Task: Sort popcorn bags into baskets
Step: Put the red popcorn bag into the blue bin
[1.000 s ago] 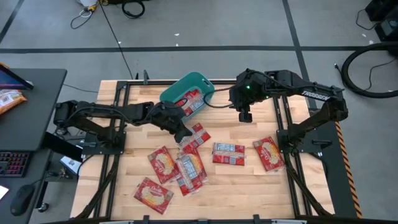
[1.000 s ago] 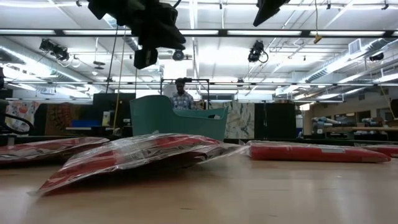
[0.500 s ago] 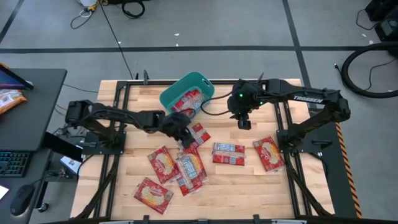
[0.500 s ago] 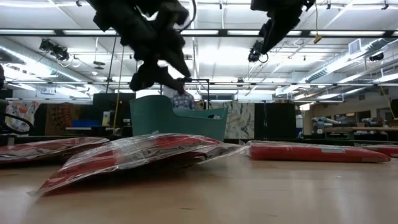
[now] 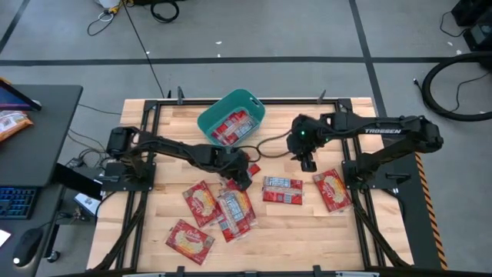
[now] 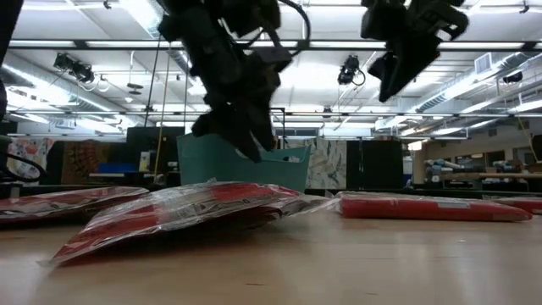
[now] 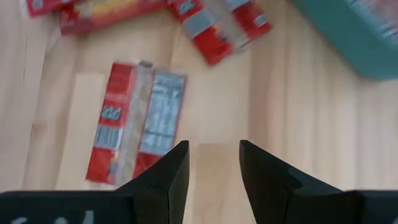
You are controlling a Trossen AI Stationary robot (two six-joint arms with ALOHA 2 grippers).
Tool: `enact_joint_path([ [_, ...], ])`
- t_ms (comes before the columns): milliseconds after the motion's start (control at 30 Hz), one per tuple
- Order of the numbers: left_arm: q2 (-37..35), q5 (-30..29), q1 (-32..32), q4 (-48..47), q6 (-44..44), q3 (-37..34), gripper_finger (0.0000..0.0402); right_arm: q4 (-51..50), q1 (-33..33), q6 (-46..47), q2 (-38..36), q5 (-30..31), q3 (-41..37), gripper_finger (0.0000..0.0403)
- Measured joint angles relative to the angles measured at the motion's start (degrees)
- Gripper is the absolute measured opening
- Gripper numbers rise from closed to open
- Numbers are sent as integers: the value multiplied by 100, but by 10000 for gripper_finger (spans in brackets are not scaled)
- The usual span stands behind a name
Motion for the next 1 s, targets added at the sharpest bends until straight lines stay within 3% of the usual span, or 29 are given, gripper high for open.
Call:
enact_joint_path([
  [367, -205, 346, 57, -200, 27, 408, 148, 518, 676, 543, -13, 36, -954, 146],
  [533, -554, 346, 118, -881, 199, 596, 142, 1020, 992, 1037, -19, 49, -1216, 146],
  [767, -1290, 23, 107, -1043, 553, 601, 141, 1910, 1645, 1679, 350, 908, -1321, 146],
  [1000, -1994, -135, -97, -978, 661, 601, 141, 2576, 2273, 2416, 956, 1149, -1321, 146],
])
